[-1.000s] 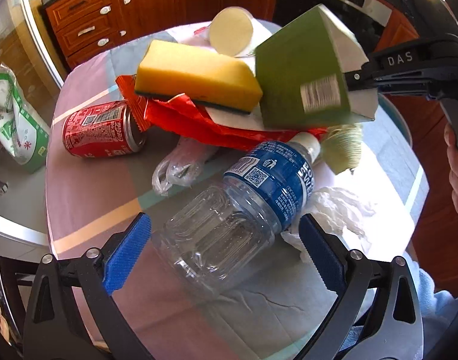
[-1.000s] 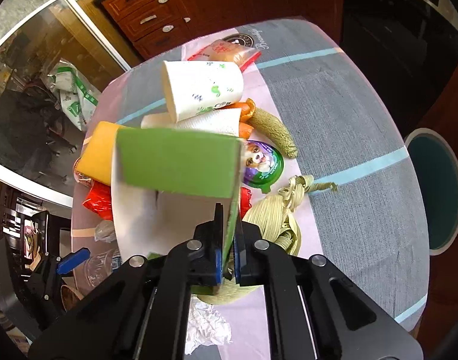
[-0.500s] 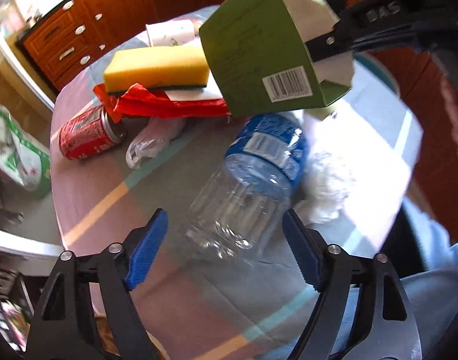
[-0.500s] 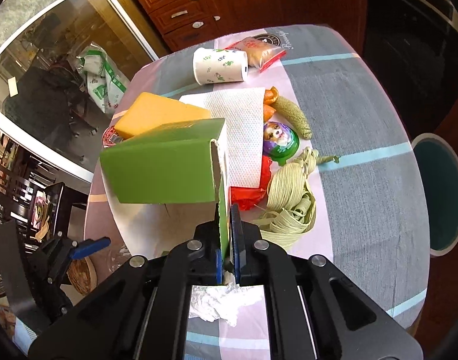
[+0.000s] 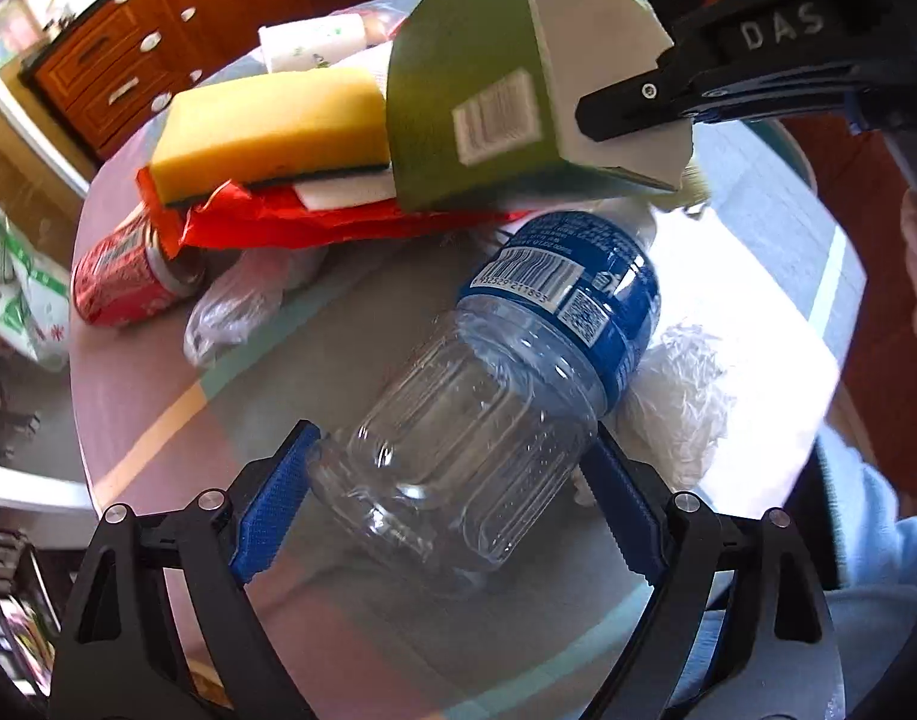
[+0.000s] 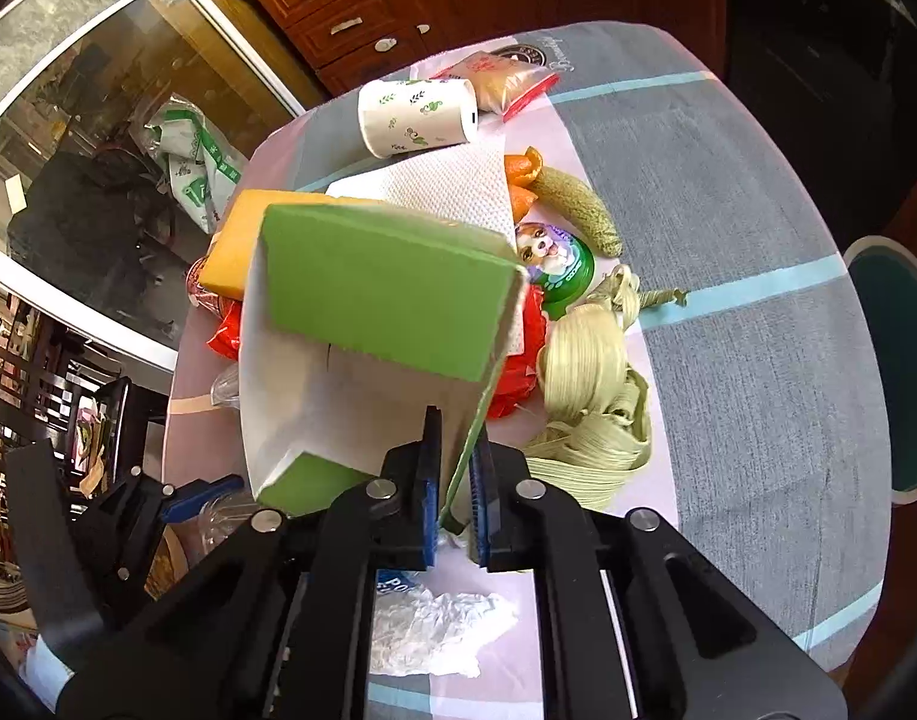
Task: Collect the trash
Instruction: 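Grasp the green-and-white paper box with the right tool while the left tool grasps the clear water bottle, then carry the bottle and box over the trash bin and open both tools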
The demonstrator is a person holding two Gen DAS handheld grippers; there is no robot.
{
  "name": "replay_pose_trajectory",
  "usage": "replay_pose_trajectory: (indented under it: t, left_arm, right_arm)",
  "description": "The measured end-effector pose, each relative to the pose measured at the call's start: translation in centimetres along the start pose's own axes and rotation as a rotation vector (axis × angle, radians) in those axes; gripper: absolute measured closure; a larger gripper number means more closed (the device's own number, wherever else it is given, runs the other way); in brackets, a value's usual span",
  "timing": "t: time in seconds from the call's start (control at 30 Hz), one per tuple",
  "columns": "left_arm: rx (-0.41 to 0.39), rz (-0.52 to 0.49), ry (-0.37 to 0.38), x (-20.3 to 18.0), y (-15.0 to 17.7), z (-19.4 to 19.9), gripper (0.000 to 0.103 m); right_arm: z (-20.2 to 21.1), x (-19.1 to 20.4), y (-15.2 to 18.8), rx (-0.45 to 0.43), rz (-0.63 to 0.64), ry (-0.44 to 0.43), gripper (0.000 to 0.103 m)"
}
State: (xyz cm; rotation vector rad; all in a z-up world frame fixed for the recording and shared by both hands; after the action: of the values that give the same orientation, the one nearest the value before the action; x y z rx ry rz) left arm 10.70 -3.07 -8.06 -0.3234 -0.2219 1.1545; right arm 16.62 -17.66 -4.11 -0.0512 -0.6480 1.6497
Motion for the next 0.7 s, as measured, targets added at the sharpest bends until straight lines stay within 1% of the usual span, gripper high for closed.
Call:
replay_pose_trajectory:
  t: [0.1, 0.17, 0.3, 0.47, 0.57, 0.63, 0.7]
  left_arm:
    - [-0.003, 0.066, 0.044, 0.7, 0.5, 1.6, 0.015]
    - [-0.006, 0.099, 0.053, 1.0, 0.7, 2.3, 0.015]
    - [-0.028, 0.155, 0.063, 1.8, 0.9, 4.2, 0.016]
    - [-0.093, 0.195, 0.051, 2.3, 1.4, 7.3, 0.016]
    - [-0.113, 0.22, 0.058, 2.4, 0.9, 8.1, 0.016]
    - [-0.13, 0.221, 0.061, 2.0, 0.5, 8.6, 0.016]
    - [-0.145, 0.219, 0.061, 2.1, -0.9, 8.3, 0.016]
  right_arm:
    - [1.4, 0.0, -0.4, -0.041, 0.001, -0.031, 0.099]
    - [2.3, 0.0, -0.8, -0.061, 0.0, -0.05, 0.099]
    - [3.7, -0.2, -1.0, -0.079, -0.02, -0.104, 0.099]
    - [5.4, -0.6, -0.9, -0.108, -0.035, -0.124, 0.099]
    - [6.2, -1.1, -0.8, -0.121, -0.057, -0.148, 0.099]
    - [6.9, -1.4, -0.7, -0.138, -0.06, -0.141, 0.099]
    - [7.7, -1.8, -0.6, -0.155, -0.066, -0.134, 0.099]
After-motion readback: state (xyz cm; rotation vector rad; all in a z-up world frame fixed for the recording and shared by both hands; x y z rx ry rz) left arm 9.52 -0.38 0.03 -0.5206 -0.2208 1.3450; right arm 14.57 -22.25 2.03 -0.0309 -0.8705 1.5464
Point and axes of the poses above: each gripper's, at about its wrist camera, not at the fingertips, and z roughly against the way its jaws point, x to its left, y to its underside, the point moved 3 cm from there along -z, roughly the way its jaws point, and after that the axes turned 9 degrees about z, right-handed, at the moved point
